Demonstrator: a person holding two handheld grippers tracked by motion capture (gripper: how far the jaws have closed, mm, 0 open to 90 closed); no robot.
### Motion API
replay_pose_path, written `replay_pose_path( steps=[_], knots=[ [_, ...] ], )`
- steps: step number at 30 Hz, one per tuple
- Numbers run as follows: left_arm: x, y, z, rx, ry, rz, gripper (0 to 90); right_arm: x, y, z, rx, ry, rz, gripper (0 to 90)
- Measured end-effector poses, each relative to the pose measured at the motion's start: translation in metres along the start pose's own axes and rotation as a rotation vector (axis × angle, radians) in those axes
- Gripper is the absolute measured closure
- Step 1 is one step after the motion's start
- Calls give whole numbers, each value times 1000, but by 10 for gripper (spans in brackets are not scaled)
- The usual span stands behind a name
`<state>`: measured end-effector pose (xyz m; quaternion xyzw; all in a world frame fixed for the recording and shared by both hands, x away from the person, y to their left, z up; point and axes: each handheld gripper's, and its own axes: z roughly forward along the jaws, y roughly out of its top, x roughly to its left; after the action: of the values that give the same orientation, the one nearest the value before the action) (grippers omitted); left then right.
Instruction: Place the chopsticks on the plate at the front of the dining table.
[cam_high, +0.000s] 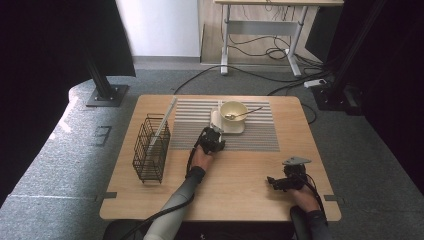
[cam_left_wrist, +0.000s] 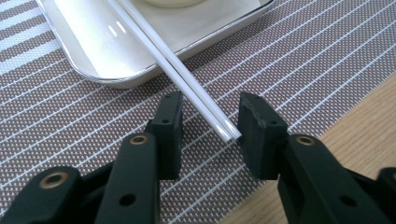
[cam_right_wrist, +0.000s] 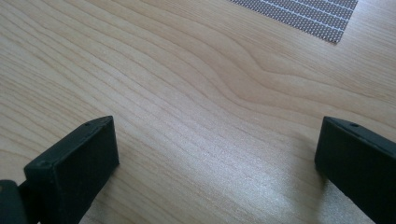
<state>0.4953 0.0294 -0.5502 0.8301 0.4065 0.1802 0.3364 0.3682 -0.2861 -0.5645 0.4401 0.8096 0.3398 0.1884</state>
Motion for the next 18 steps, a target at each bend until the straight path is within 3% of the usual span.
replay_pose_path(
  steps=[18],
  knots=[
    [1, 0, 0, 5, -3, -14, 689, 0, 0, 0, 0, 0, 0, 0]
  ],
)
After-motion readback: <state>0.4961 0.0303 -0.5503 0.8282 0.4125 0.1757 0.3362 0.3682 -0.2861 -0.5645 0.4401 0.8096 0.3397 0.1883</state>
